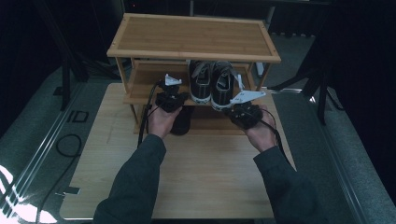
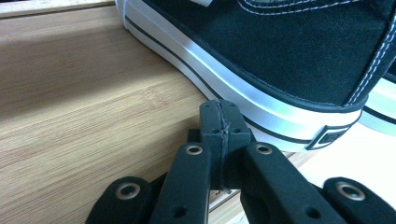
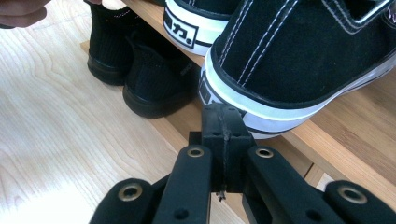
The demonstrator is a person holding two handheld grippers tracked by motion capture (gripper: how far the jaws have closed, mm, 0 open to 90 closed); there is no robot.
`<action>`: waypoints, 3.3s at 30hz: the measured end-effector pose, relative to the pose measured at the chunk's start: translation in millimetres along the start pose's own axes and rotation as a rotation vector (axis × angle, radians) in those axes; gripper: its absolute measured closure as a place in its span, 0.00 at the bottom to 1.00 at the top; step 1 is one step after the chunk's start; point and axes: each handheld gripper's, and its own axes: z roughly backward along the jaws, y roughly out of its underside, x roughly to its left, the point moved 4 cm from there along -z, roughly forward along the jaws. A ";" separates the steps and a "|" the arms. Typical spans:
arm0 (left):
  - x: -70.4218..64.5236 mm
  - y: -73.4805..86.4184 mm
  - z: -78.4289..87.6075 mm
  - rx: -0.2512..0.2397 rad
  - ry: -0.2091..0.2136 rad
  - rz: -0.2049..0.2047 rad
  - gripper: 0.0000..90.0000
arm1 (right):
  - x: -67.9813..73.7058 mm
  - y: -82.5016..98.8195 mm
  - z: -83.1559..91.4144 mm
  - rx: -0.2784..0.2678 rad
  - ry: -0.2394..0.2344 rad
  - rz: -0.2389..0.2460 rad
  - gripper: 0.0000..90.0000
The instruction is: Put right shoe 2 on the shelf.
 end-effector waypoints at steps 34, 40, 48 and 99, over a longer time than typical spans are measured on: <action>-0.9 0.3 0.0 -0.005 -0.010 -0.010 1.00 | -5.2 -3.3 -13.9 -0.020 0.076 -0.042 1.00; -1.0 0.6 -0.1 -0.010 -0.010 -0.006 1.00 | -6.1 -3.7 -14.9 -0.019 0.077 -0.048 1.00; -1.3 0.9 0.0 -0.012 -0.012 -0.001 1.00 | -5.8 -5.5 -16.3 -0.017 0.091 -0.051 1.00; -2.3 -1.2 1.6 0.003 -0.065 -0.004 0.95 | -27.8 22.3 4.0 -0.003 0.093 -0.075 0.83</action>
